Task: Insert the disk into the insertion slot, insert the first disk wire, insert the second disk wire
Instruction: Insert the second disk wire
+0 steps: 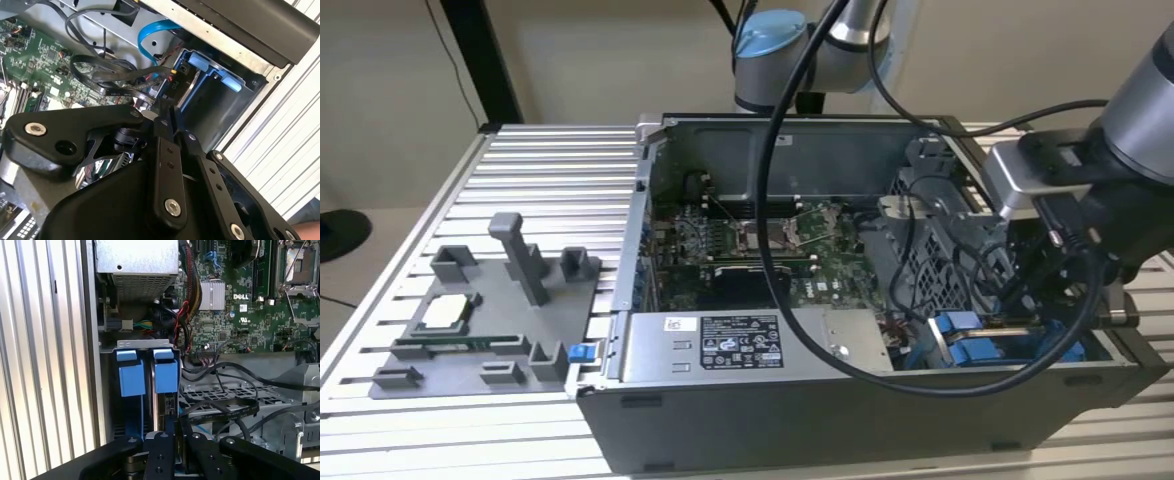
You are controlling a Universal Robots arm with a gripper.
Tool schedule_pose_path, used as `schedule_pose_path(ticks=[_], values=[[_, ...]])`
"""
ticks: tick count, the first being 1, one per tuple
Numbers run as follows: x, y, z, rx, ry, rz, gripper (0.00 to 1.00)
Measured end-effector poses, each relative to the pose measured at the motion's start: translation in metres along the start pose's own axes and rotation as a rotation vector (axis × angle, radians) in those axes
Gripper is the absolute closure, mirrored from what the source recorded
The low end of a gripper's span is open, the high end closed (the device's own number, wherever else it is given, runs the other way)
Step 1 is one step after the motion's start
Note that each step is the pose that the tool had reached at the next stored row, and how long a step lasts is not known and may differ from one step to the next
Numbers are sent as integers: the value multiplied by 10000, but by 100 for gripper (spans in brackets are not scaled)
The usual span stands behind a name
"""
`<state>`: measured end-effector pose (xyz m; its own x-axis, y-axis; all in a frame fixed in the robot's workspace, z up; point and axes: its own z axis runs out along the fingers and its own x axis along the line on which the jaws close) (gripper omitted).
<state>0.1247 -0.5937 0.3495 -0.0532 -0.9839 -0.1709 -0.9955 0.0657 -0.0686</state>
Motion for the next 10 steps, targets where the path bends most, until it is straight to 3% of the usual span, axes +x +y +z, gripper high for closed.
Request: schedule_pose_path(ticks=[10], values=[[4,-7,31,4,0,-1,100]])
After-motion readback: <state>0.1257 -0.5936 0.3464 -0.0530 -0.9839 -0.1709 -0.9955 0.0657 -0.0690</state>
